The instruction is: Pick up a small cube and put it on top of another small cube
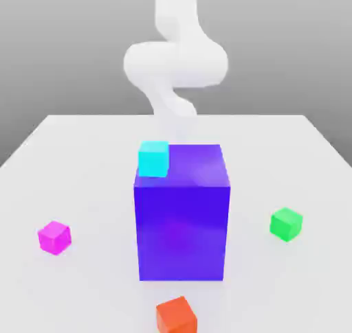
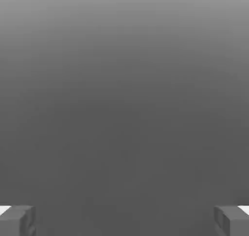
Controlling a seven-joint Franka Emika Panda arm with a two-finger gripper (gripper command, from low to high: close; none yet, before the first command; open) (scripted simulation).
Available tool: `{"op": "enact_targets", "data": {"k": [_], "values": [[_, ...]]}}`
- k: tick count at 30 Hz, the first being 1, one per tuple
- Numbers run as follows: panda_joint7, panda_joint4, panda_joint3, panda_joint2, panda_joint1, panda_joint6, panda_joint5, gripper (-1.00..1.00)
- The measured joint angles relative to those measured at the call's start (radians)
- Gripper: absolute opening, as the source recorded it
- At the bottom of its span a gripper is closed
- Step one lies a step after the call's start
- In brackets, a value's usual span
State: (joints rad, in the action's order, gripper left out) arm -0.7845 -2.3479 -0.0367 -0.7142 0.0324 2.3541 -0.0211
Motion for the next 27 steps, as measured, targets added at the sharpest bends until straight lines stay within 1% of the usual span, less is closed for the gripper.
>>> {"op": "enact_targets", "data": {"k": [7, 11, 15, 19, 21, 25, 27], "values": [[0.06, -0.142, -0.132, 0.26, 0.098, 0.164, -0.046, 0.0], [0.107, -0.221, -0.216, 0.403, 0.148, 0.254, -0.052, 0.0], [0.175, -0.3, -0.298, 0.548, 0.197, 0.346, -0.028, 0.0], [0.282, -0.379, -0.363, 0.7, 0.256, 0.436, 0.049, 0.0], [0.354, -0.409, -0.362, 0.778, 0.294, 0.482, 0.119, 0.0], [0.487, -0.392, -0.225, 0.927, 0.405, 0.587, 0.288, 0.0], [0.535, -0.376, -0.138, 0.998, 0.479, 0.643, 0.349, 0.0]]}}
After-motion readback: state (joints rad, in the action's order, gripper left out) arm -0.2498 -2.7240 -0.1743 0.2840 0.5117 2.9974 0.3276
